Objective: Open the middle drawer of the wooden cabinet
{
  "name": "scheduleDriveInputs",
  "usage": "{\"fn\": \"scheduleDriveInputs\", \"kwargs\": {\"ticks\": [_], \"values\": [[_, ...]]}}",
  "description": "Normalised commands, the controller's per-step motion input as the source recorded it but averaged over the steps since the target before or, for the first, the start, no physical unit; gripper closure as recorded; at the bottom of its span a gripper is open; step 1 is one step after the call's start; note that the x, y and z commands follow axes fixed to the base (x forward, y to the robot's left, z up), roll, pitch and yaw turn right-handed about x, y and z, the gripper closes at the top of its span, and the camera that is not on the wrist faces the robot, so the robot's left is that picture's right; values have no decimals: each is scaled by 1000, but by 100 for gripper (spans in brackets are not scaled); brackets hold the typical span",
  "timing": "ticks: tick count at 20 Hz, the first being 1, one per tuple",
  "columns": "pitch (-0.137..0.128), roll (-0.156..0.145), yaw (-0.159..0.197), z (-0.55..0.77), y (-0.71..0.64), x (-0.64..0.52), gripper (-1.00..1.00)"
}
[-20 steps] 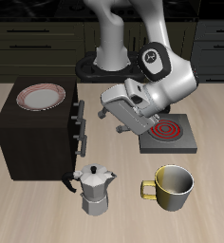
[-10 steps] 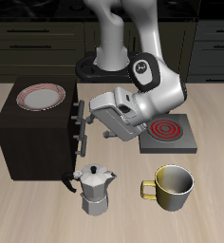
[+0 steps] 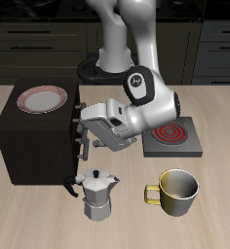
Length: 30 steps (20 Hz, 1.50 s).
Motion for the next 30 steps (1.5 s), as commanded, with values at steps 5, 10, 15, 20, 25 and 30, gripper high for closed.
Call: {"fn": "scheduleDriveInputs", "kwargs": {"ticks": [5, 10, 15, 20, 25, 30], "values": [[129, -106, -71, -353, -557, -106, -100], [80, -110, -97, -96, -591, -106, 100], [-18, -49, -24, 90, -380, -99, 100], [-23, -8, -27, 114, -309, -37, 100], [-19, 26, -26, 79, -7, -93, 100], [-37, 38, -2, 62, 242, -6, 100]]}}
